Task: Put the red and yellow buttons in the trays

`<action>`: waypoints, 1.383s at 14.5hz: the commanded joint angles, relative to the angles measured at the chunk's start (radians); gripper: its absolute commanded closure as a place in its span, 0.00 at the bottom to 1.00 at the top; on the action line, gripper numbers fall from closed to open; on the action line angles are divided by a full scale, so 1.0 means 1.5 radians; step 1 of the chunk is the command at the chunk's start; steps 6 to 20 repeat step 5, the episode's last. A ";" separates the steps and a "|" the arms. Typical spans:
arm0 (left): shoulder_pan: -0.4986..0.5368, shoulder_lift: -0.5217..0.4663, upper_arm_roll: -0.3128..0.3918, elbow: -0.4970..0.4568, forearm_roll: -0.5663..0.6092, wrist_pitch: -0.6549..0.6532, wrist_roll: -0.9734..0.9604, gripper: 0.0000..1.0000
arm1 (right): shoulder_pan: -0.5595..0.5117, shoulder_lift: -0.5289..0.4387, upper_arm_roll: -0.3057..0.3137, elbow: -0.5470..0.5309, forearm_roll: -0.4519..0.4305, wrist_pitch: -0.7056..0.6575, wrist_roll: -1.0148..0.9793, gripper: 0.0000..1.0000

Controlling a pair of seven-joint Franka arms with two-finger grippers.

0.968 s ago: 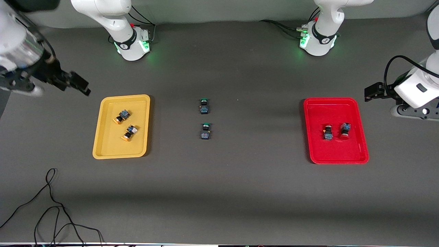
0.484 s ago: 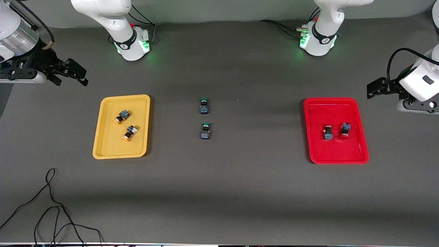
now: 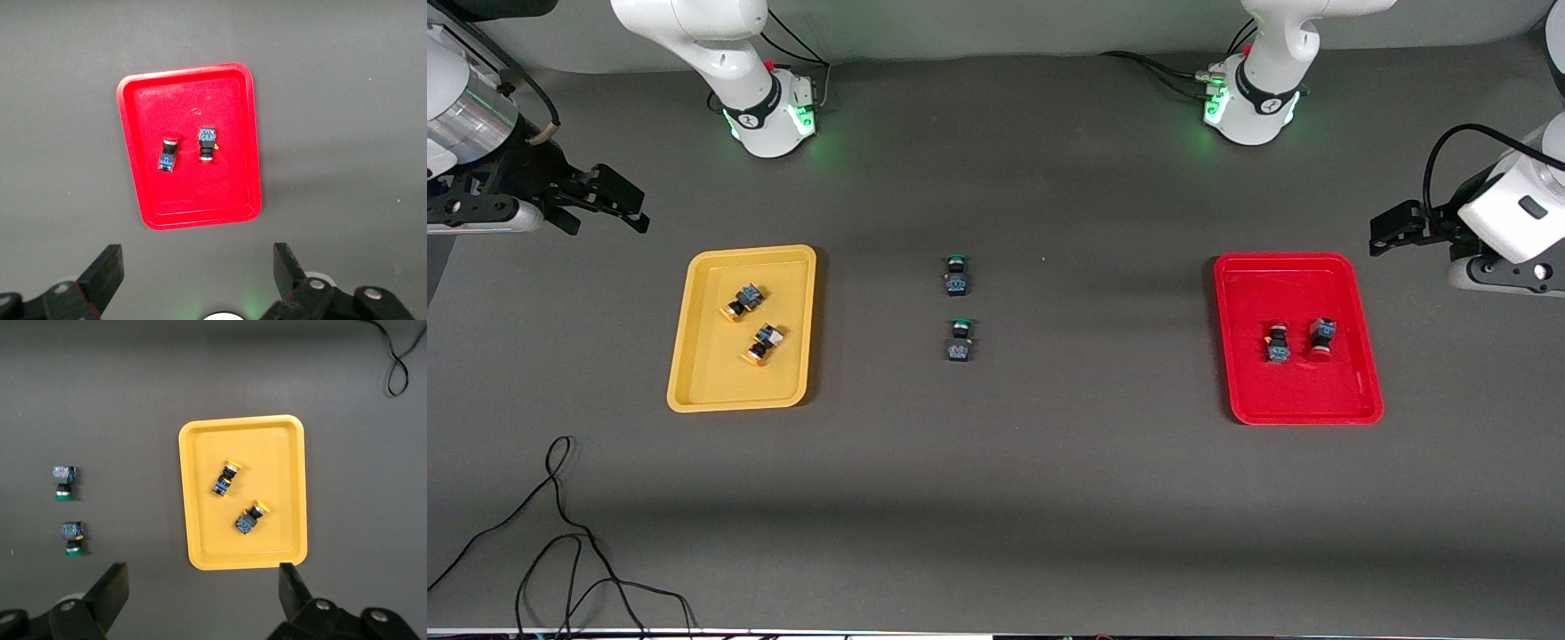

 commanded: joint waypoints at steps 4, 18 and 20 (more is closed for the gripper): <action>-0.010 -0.008 0.007 -0.001 -0.001 -0.010 -0.011 0.00 | -0.003 0.012 -0.008 0.019 -0.009 -0.030 -0.034 0.00; -0.010 -0.005 0.007 -0.002 0.000 -0.011 -0.011 0.00 | -0.003 0.011 -0.008 0.019 -0.009 -0.034 -0.032 0.00; -0.010 -0.005 0.007 -0.002 0.000 -0.011 -0.011 0.00 | -0.003 0.011 -0.008 0.019 -0.009 -0.034 -0.032 0.00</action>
